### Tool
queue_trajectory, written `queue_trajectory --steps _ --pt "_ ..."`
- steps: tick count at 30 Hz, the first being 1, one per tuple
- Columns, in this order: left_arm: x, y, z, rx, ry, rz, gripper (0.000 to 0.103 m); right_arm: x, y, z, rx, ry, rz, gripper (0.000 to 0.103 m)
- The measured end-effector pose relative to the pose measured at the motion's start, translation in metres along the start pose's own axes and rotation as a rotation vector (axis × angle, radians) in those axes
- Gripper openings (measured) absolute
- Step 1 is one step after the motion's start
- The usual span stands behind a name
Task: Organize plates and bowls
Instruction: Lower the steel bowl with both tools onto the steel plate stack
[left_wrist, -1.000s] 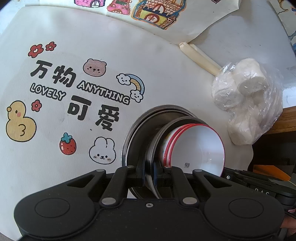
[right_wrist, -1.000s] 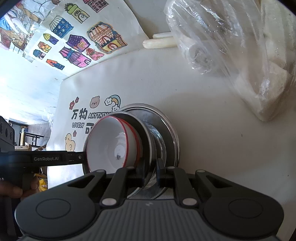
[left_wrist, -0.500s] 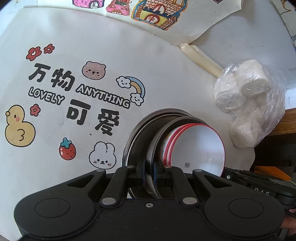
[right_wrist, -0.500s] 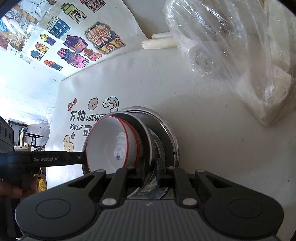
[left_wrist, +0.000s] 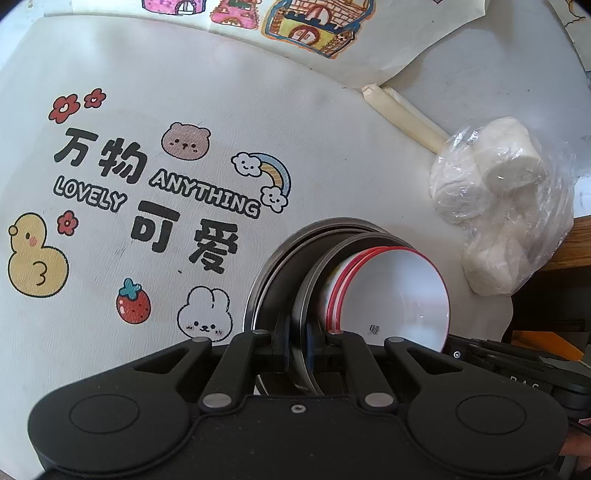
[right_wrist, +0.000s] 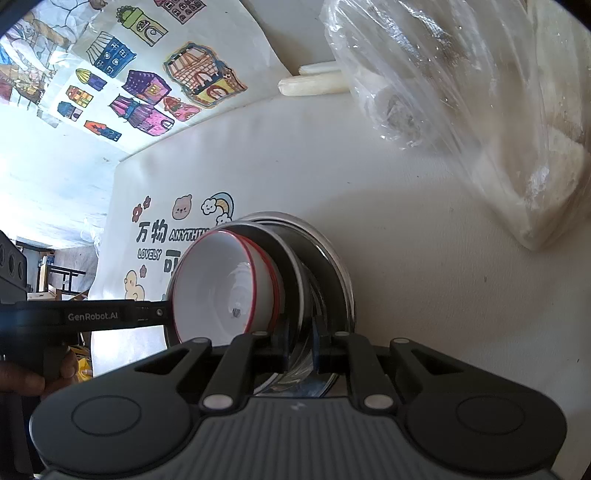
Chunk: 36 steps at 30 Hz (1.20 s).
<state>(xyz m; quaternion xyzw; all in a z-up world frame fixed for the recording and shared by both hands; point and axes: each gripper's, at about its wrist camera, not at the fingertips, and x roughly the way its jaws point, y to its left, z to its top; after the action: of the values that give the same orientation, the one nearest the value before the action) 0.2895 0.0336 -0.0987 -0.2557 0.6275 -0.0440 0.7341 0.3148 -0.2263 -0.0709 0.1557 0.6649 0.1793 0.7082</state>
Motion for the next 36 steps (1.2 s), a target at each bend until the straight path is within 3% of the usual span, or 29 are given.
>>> queue_trajectory --steps 36 --pt "-0.0036 -0.0007 0.0030 -0.011 -0.007 0.026 0.008 0.0095 0.0022 0.0007 -0.002 0.024 0.001 0.013"
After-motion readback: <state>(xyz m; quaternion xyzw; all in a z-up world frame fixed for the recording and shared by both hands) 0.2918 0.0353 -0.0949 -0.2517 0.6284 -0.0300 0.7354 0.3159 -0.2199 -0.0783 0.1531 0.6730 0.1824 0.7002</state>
